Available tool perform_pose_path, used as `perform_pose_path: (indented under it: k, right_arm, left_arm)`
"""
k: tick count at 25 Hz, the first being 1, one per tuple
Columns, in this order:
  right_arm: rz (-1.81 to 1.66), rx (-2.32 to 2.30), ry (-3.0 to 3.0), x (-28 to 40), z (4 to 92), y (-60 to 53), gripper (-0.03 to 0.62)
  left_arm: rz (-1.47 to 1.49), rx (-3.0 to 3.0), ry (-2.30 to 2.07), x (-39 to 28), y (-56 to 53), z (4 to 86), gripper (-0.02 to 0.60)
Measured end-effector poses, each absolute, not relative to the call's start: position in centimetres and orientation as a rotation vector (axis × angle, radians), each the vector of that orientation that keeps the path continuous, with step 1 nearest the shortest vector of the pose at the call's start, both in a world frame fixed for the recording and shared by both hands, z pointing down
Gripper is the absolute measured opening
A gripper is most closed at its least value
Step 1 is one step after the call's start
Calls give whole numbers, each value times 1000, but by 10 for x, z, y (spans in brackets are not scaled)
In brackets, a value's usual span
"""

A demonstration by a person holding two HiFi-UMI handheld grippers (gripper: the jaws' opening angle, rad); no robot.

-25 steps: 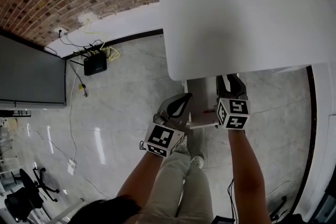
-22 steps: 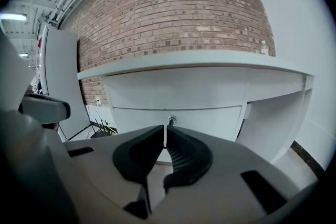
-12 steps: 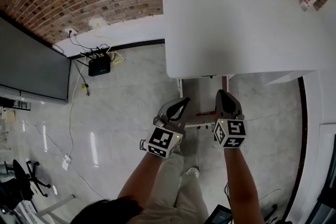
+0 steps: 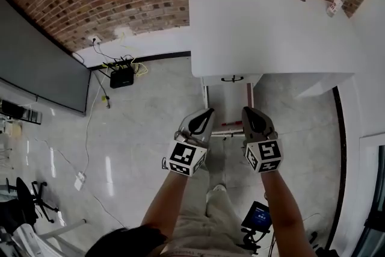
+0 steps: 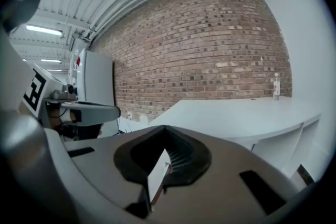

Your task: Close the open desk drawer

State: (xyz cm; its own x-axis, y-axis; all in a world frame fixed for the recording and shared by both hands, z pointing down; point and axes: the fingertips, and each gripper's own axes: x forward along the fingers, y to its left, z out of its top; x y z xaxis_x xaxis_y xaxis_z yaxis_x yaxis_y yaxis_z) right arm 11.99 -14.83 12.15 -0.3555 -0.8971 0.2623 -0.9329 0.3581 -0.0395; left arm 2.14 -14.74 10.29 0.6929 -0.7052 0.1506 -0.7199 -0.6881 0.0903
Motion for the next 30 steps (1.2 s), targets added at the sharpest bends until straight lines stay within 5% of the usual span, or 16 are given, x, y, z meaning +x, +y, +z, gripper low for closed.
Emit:
perform_pose_path:
  k: [13, 30]
  right_arm:
    - [62, 1587, -2524, 125, -4, -29, 11]
    - [205, 1551, -2560, 108, 22, 9, 11]
  left_arm:
    - [75, 2939, -1147, 43, -36, -13, 3]
    - [163, 2841, -1154, 22, -3, 12, 3]
